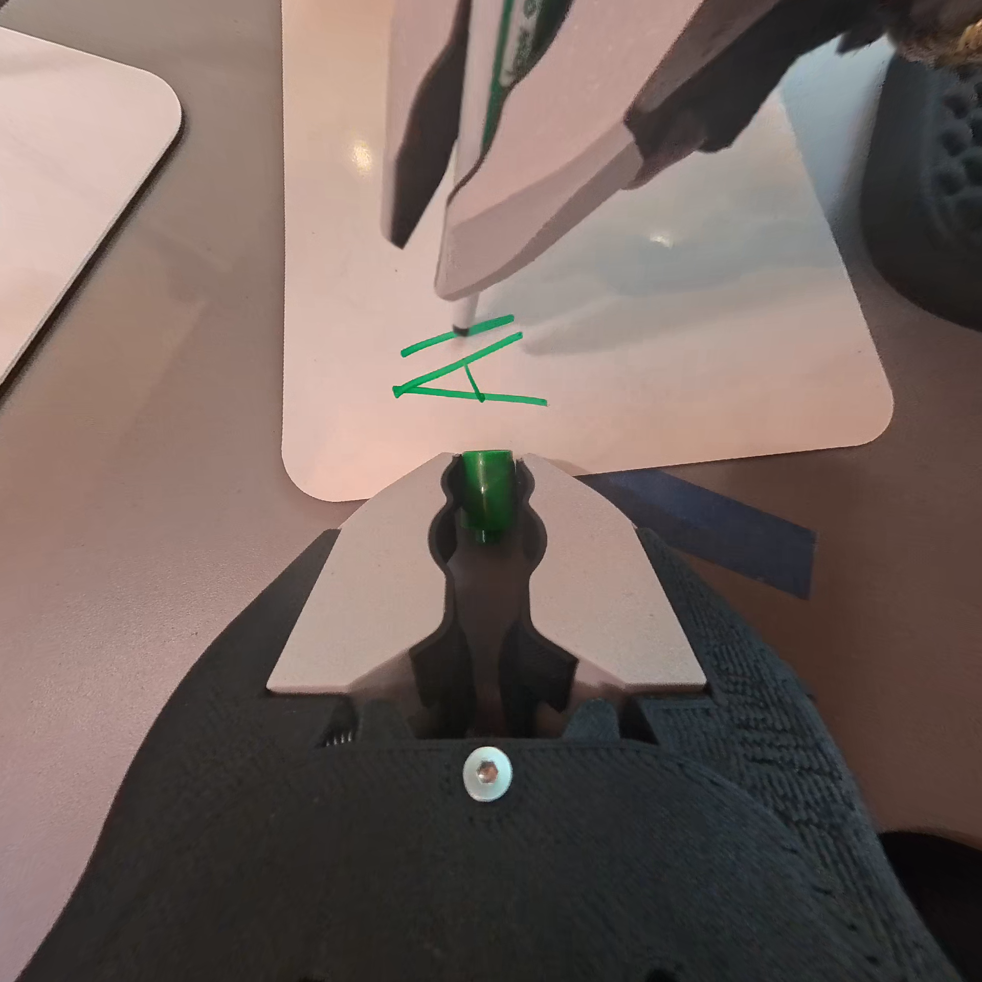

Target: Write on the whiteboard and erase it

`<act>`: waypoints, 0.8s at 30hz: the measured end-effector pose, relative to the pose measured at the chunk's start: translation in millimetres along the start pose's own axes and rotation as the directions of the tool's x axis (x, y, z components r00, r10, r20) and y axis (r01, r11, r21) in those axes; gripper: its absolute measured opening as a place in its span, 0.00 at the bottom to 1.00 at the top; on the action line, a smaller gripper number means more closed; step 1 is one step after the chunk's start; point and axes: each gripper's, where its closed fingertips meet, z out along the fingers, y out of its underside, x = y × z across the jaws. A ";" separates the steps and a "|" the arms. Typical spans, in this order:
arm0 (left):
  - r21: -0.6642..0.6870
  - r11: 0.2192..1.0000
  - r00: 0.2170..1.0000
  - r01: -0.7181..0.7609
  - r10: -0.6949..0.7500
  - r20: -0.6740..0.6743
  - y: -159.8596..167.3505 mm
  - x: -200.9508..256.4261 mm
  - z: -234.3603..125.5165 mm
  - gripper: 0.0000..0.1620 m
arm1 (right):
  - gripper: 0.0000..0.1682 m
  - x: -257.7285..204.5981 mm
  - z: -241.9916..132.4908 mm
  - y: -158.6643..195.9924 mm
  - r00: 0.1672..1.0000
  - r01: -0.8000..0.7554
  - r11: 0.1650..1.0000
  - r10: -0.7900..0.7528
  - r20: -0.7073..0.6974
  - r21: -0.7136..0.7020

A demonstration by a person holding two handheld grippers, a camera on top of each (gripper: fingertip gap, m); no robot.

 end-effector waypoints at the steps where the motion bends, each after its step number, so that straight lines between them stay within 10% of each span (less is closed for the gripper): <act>1: 0.000 1.000 1.000 -0.001 0.001 0.000 0.0 0.1 0.0 0.12 | 0.11 2.3 4.2 -3.9 1.000 0.002 1.000 -0.002 0.001 0.011; 24: 0.002 1.000 1.000 -0.001 0.001 -0.001 -0.2 0.6 0.2 0.12 | 0.11 -4.5 -14.8 15.1 0.999 -0.039 0.998 0.039 0.003 -0.054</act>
